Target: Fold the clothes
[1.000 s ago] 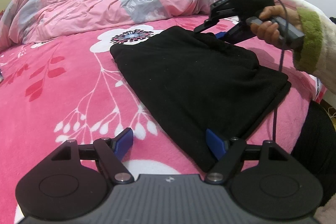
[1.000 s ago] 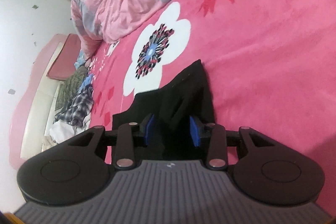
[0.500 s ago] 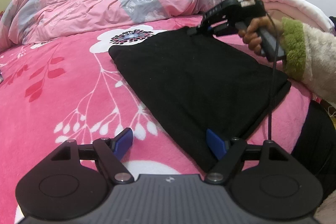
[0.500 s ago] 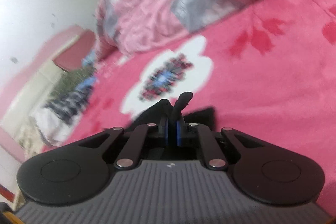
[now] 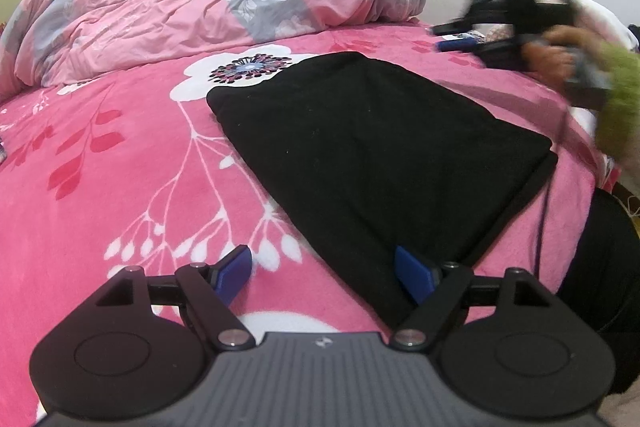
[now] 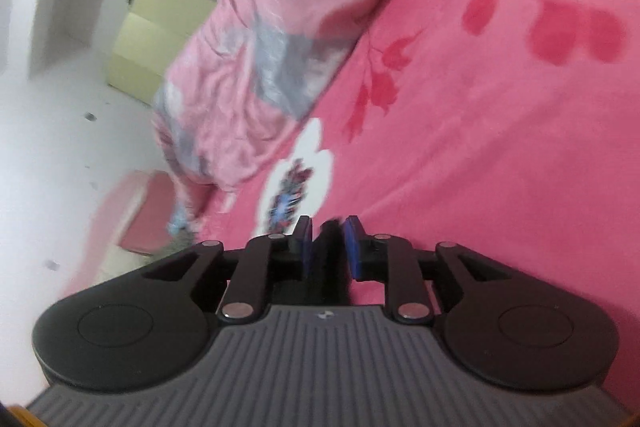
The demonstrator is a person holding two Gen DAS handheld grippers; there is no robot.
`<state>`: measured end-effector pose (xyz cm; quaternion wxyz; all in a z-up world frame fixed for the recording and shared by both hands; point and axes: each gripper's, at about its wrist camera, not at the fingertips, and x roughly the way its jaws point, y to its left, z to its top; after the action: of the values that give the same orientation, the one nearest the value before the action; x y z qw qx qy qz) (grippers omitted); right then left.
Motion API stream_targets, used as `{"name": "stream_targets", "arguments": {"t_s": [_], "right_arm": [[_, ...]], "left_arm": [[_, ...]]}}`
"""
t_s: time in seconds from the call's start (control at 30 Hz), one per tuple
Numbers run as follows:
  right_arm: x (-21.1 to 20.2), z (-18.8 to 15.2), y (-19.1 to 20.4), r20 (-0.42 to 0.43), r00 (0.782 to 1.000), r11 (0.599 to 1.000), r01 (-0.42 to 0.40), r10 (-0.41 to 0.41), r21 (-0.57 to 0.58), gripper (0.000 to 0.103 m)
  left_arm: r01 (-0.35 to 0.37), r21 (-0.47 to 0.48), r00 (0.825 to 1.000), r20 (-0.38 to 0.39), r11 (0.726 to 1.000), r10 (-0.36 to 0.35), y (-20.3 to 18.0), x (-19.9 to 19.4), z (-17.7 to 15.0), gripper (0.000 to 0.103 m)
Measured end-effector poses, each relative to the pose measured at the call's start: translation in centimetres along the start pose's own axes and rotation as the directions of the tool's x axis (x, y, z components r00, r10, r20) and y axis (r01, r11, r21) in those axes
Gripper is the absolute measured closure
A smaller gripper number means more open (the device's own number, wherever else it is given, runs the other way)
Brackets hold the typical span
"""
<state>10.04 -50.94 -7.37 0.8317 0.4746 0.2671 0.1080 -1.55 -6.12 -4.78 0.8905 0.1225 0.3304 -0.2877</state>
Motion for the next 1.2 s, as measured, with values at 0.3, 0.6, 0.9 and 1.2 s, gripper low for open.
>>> {"name": "stream_targets", "arguments": {"t_s": [0.3,0.6,0.9,1.2], "right_arm": [[-10.7,-9.1,2.2,-0.052,0.997,0.995,0.052,-0.056,-0.090,0.084],[-13.0,-16.2,0.9,-0.042,0.999,1.000,0.006,-0.006,0.015,0.084],[-12.1,-16.2,-0.3,-0.034,0.999,0.990,0.031,-0.027,0.140,0.084],[-11.7,-15.9,-0.3,-0.013,0.996,0.978,0.093,-0.092,0.184,0.088]], "left_arm": [[-0.020,-0.016,1.000,-0.024,1.000,0.020,-0.1,-0.1,0.5,0.022],[-0.129,0.168,0.990,0.072,0.977,0.118,-3.6,-2.6,0.0,0.024],[-0.173,0.283,0.983,0.105,0.943,0.149,-6.4,-3.0,-1.5,0.035],[-0.140,0.254,0.988,0.105,0.957,0.117,-5.7,-3.1,-1.9,0.038]]}}
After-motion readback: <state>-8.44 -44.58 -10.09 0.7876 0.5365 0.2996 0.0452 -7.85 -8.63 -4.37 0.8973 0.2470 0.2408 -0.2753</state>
